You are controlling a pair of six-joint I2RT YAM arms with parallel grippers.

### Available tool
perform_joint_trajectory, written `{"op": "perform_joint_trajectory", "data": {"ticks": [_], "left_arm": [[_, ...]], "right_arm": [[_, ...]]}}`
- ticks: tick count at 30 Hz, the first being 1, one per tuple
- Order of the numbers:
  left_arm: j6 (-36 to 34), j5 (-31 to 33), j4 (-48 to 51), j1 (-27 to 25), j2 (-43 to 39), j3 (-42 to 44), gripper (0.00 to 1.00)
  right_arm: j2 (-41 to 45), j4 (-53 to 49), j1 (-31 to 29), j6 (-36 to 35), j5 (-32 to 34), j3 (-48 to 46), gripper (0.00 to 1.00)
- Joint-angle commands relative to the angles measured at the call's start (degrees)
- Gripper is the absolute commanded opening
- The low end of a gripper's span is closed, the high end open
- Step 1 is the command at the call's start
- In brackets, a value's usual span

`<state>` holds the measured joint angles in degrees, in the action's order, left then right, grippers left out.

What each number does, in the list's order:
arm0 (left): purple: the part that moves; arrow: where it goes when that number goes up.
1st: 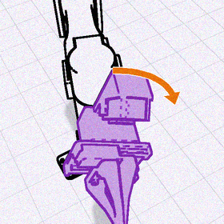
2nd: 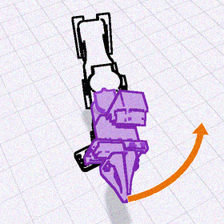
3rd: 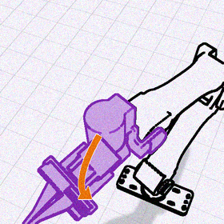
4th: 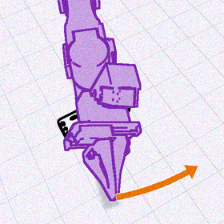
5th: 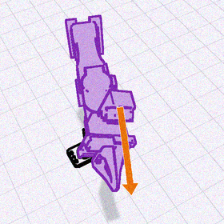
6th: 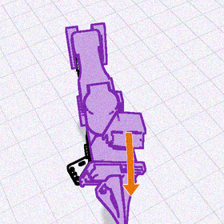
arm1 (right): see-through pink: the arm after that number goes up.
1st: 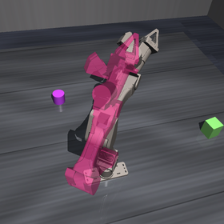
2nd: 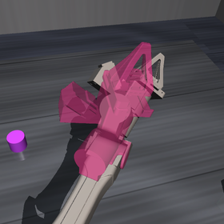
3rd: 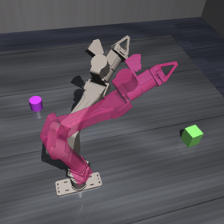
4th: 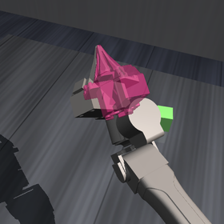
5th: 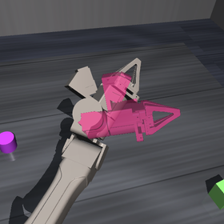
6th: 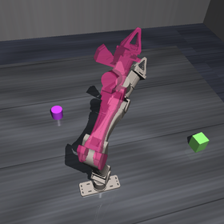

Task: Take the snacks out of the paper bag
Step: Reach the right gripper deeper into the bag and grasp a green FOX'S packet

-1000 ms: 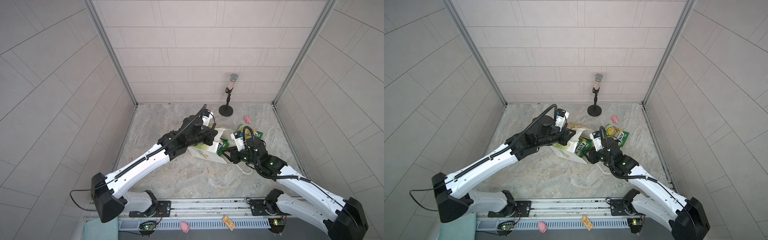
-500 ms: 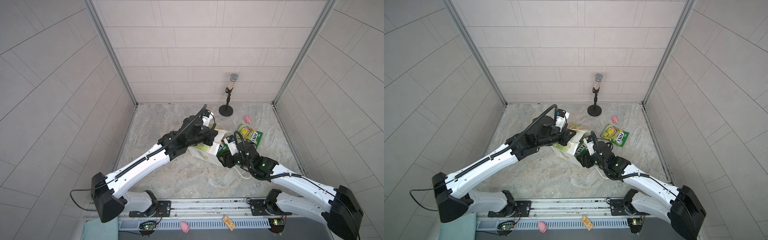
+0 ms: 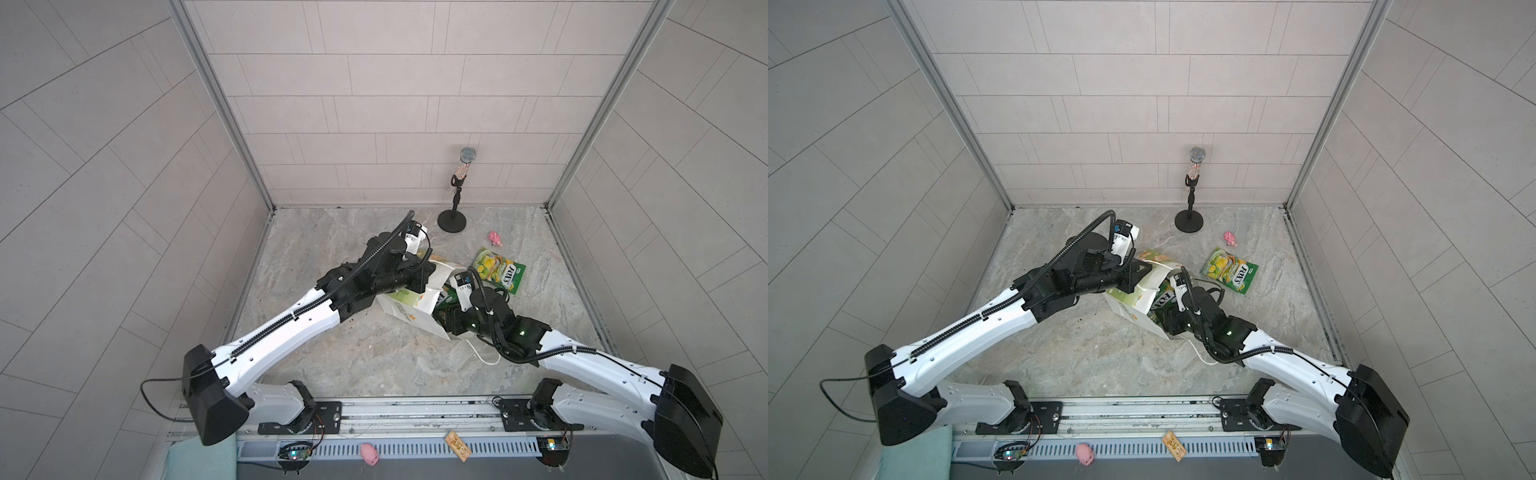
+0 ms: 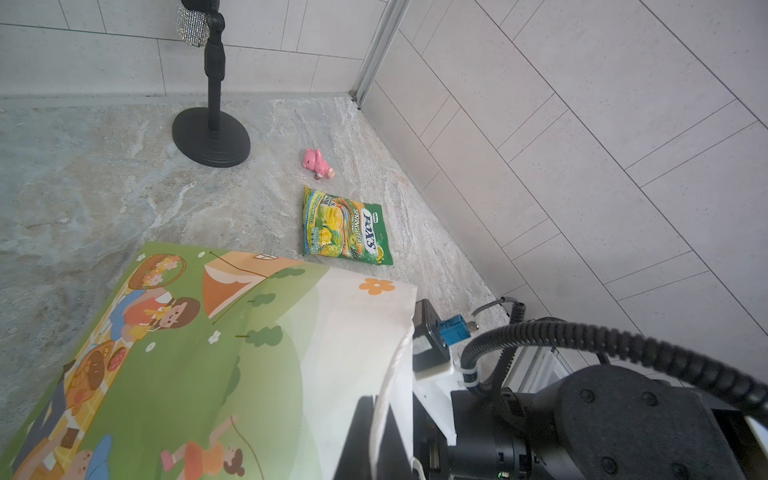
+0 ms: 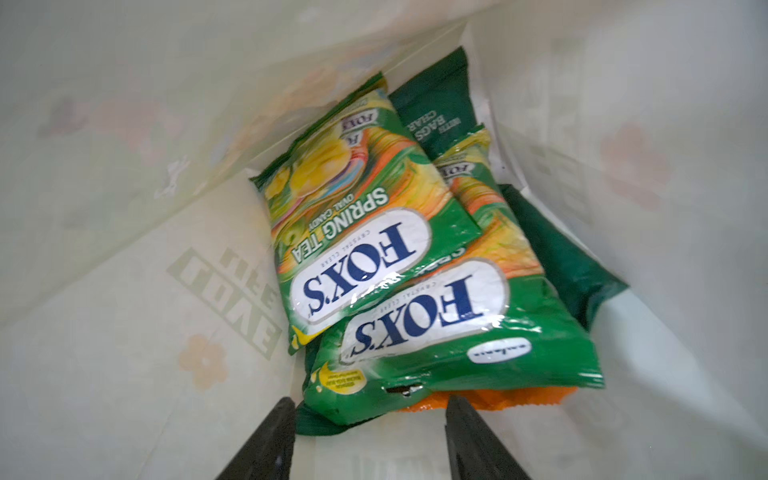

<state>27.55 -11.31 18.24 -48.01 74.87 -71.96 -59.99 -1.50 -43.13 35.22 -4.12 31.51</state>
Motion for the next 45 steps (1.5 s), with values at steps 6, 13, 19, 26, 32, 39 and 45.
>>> {"op": "perform_joint_trajectory", "data": {"ticks": [6,13,19,26,32,39,45], "left_arm": [[0.0,0.4,-1.5,0.2,-1.0,0.3,0.00],[0.1,0.3,-1.9,0.2,-0.9,0.4,0.00],[0.1,-0.2,-2.4,0.2,-0.3,0.1,0.00],[0.1,-0.8,-2.8,0.2,0.1,-0.1,0.00],[0.1,-1.0,-2.9,0.2,0.1,-0.2,0.00],[0.0,-1.0,-2.9,0.3,0.0,-0.1,0.00],[0.1,-1.1,-2.9,0.2,0.0,-0.1,0.00]], "right_arm": [[-0.7,-0.4,-0.3,11.6,12.6,-1.1,0.55],[-2.9,-0.4,-0.3,16.8,16.1,0.1,0.55],[-6.3,0.2,-0.2,20.5,17.0,1.7,0.55],[-8.6,4.6,0.2,20.7,14.8,2.7,0.53],[-10.0,6.5,1.4,21.3,13.2,3.2,0.43],[-9.8,7.6,2.4,21.6,11.9,2.9,0.46],[-8.9,6.6,3.0,21.3,13.1,2.6,0.42]]}}
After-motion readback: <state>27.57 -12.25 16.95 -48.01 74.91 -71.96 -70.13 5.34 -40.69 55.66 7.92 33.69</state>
